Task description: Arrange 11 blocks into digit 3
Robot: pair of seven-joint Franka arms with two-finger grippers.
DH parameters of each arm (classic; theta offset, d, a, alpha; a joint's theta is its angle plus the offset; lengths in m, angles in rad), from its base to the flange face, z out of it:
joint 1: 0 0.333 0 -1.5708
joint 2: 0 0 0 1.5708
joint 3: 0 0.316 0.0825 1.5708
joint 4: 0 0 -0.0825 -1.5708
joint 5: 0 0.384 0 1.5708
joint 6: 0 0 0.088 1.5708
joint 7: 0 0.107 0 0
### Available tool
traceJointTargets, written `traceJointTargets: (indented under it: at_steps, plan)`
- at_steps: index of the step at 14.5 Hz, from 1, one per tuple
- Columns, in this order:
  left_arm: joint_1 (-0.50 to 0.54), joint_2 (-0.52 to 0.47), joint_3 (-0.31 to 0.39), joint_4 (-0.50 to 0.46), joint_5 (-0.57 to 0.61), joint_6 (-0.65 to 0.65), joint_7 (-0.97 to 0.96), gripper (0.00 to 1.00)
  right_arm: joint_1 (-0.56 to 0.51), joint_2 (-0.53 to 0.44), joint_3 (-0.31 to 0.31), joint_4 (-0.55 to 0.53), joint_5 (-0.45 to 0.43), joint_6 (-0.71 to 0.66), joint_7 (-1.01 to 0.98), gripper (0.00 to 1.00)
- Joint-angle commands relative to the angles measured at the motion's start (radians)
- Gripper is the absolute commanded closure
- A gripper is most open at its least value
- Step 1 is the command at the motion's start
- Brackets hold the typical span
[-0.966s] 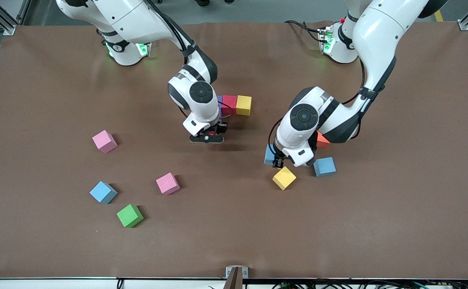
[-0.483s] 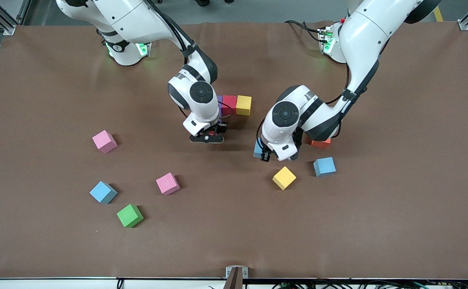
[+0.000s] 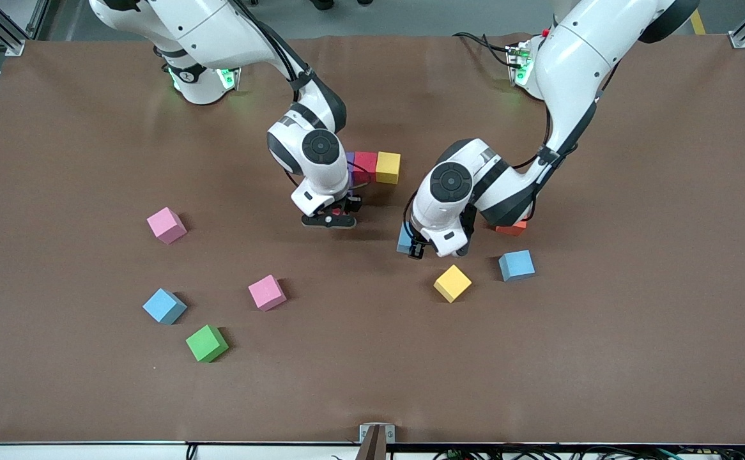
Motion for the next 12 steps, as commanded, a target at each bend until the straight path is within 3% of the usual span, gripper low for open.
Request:
traceJointTargets:
  at_steps: [1, 12]
  plan:
    - [-0.003, 0.014, 0.000, 0.014, 0.039, 0.004, -0.013, 0.65, 0.008, 0.009, -0.005, 0.002, -0.028, -0.017, 0.036, 0.92]
    - [0.004, 0.038, 0.013, 0.015, 0.044, 0.004, -0.059, 0.63, 0.008, 0.009, -0.002, 0.003, -0.026, -0.037, 0.059, 0.91]
